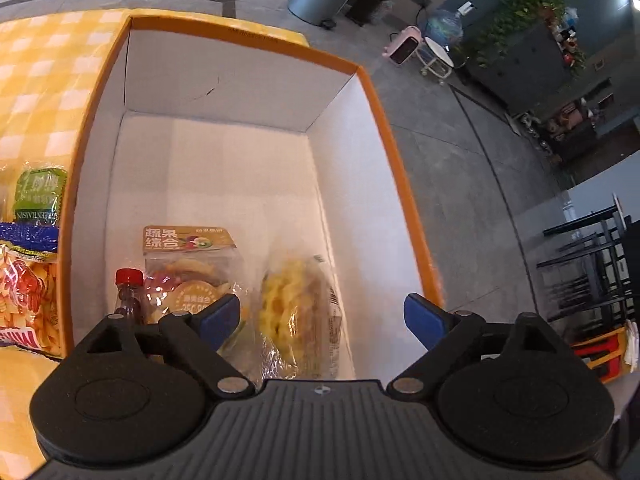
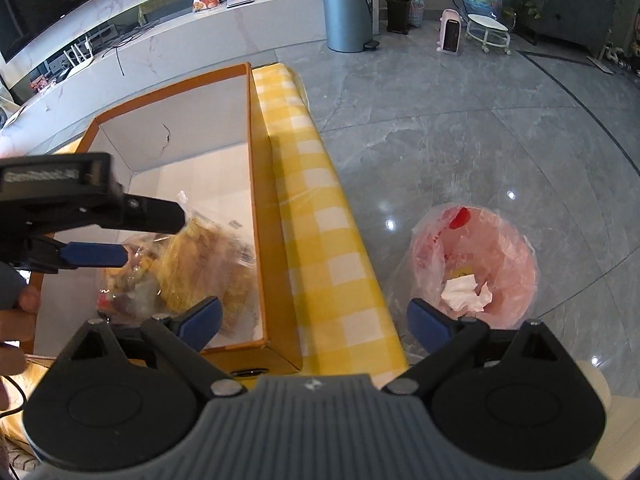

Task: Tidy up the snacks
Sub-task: 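Carry both bags over the orange box and release them inside, then withdraw both open grippers from the box toward the remaining snacks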

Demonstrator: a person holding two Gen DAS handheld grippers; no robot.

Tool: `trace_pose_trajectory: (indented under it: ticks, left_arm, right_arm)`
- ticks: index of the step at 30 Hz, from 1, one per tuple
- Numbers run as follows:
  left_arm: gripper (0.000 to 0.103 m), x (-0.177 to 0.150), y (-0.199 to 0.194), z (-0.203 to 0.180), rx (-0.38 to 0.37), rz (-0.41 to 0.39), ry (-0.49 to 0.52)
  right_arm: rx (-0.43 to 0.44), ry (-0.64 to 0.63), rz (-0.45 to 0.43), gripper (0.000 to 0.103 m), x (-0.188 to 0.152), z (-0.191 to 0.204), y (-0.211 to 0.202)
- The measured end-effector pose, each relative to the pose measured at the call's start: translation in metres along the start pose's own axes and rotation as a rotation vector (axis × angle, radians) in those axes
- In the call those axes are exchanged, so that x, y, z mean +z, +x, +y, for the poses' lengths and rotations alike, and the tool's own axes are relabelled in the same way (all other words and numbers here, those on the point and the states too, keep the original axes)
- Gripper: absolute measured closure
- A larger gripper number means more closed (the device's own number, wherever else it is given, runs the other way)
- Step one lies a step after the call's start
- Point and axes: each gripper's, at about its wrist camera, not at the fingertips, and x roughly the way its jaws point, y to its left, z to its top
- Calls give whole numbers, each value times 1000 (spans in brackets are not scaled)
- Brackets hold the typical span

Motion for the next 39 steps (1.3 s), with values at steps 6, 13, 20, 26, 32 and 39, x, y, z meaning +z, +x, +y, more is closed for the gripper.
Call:
trace_pose_trajectory:
  ticks: [6, 13, 20, 26, 32, 39]
  left_arm:
    - [0, 2, -18, -1, -24, -28, 13]
    - [0, -4, -44, -12, 122, -126, 95]
    - [0, -17, -84, -15, 210, -211, 168]
    - [0, -25, -126, 2, 235, -251, 166]
    - [0, -39, -171, 39, 282, -288, 163]
    - [0, -72, -217, 100, 438, -347, 188]
  right_arm:
    - [-15, -8, -9, 7, 1, 6, -7]
    - [-24, -11, -44, 7, 2, 20, -25]
    - [-3, -37, -68, 7, -3, 48, -45]
    - [56, -81, -94, 7, -14, 90, -64]
    - [134, -167, -101, 7, -27, 147, -76]
    - [221, -233, -110, 7, -43, 204, -81]
